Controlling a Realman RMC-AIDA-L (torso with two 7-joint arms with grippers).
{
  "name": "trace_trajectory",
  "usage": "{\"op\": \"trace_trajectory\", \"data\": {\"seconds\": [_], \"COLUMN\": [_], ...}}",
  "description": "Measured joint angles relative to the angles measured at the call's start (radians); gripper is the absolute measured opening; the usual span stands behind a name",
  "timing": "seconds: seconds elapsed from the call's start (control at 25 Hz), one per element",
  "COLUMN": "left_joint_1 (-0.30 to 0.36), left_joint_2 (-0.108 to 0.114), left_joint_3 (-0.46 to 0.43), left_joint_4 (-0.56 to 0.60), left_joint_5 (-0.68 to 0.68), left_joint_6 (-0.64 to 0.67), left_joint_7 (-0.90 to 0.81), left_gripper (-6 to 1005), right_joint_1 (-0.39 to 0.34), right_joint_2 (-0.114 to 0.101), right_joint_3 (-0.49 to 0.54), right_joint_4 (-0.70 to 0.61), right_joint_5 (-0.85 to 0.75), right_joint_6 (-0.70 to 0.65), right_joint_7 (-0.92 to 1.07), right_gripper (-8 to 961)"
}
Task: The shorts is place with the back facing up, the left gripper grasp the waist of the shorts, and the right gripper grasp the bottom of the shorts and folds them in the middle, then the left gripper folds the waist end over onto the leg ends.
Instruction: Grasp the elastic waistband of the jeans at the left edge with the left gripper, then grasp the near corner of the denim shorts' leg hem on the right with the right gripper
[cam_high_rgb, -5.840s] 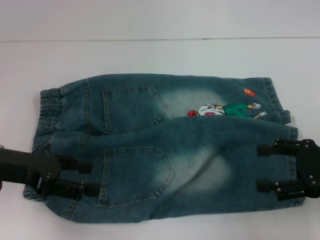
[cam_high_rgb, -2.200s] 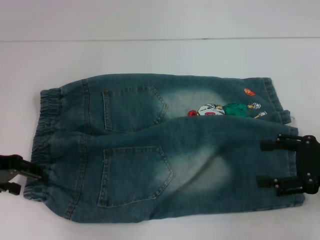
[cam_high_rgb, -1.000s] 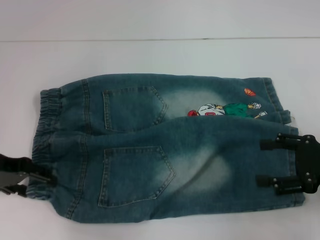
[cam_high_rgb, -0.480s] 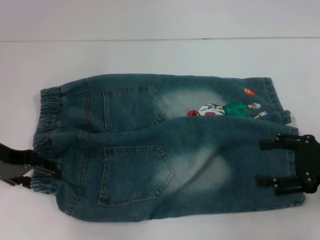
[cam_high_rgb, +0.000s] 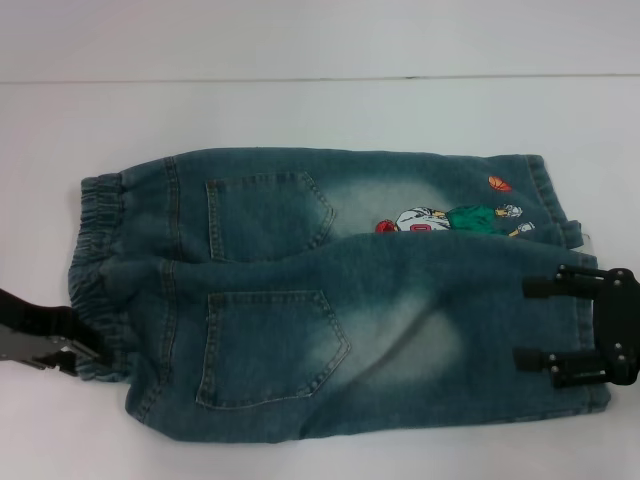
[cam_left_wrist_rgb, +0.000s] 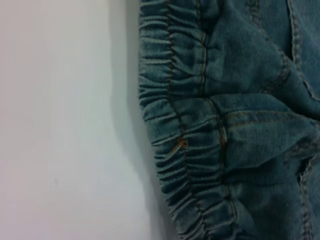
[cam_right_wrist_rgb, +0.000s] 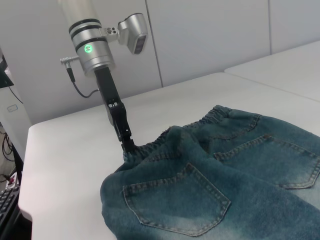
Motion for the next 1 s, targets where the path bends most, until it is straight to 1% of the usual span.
{"op": "trace_trajectory", "data": {"seconds": [0.24,0.68,0.8,0.88,1.0], "left_joint_1": [0.001,-0.002,-0.003,-0.005,-0.011], "left_joint_2": [-0.002,-0.007,-0.008,-0.008,-0.007], "left_joint_3": [0.008,0.008,0.002,0.002,0.001], "left_joint_4": [0.000,0.000,0.001,0.009,0.032], "left_joint_5": [0.000,-0.008,-0.009,-0.010,-0.010], "left_joint_6": [-0.008,0.002,0.003,0.004,0.010], "left_joint_7": [0.000,0.019,0.030,0.035,0.039], "left_gripper": [309,71,46,29,29], "right_joint_1": [-0.001,-0.002,0.000,0.007,0.028], "right_joint_2": [-0.002,-0.005,-0.008,-0.019,-0.053], "right_joint_3": [0.001,0.003,0.012,0.015,0.015], "right_joint_4": [0.001,0.002,-0.002,-0.007,-0.012], "right_joint_5": [0.001,0.003,0.005,0.006,0.006], "right_joint_6": [0.000,0.000,-0.001,-0.006,-0.033], "right_joint_7": [0.000,0.010,0.043,0.103,0.247], "right_gripper": [945,945,945,945,945]}}
